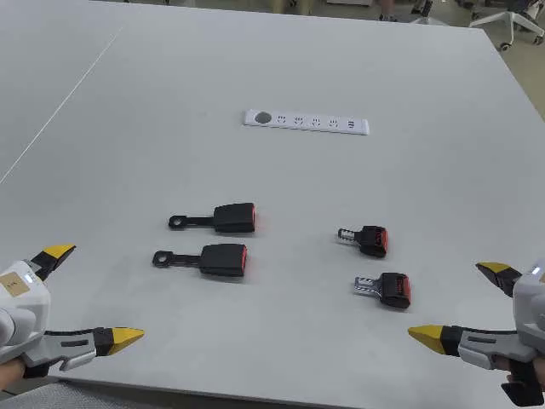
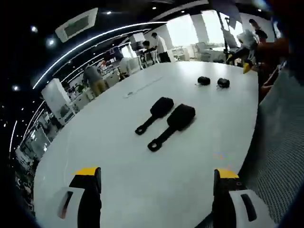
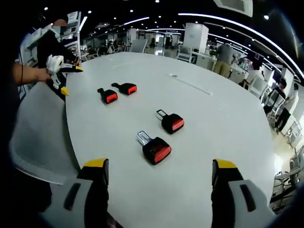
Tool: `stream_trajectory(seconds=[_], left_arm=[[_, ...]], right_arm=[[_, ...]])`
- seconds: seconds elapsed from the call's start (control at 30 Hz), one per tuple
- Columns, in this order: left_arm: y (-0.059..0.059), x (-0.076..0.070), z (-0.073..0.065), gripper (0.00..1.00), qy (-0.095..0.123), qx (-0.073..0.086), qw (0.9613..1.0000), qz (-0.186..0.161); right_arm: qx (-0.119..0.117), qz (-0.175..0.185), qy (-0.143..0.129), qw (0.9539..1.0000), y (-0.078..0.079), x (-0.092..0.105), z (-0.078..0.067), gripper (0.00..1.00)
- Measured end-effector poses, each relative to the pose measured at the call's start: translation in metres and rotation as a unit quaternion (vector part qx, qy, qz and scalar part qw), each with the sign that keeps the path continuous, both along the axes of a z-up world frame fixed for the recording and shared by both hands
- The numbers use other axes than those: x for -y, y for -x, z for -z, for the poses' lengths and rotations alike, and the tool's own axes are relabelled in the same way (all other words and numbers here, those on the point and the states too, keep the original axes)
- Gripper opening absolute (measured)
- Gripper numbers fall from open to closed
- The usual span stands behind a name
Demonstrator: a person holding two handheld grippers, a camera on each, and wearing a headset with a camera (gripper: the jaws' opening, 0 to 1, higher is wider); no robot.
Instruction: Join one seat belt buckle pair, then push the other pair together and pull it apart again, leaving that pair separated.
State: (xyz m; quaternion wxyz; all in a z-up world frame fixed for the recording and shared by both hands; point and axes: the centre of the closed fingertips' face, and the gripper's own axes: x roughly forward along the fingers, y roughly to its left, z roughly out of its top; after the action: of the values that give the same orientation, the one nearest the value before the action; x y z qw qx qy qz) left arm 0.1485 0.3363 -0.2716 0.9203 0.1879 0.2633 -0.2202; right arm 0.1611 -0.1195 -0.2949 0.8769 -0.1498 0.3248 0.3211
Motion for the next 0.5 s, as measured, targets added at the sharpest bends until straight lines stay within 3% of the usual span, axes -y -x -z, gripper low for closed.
stream_trajectory(seconds=[0.07, 0.5], left_arm=[[-0.0005, 0.0006, -0.001, 0.98, 0.01, 0.001, 0.9999, -0.004], [0.0009, 0.0044, 0.0002, 0.98, 0.017, -0.003, 0.9999, 0.001]], right_arm=[[-0.001, 0.005, -0.006, 1.0, -0.0001, 0.0, -0.0008, 0.92], [0.005, 0.001, -0.003, 1.0, -0.0029, -0.0037, -0.0047, 0.92]])
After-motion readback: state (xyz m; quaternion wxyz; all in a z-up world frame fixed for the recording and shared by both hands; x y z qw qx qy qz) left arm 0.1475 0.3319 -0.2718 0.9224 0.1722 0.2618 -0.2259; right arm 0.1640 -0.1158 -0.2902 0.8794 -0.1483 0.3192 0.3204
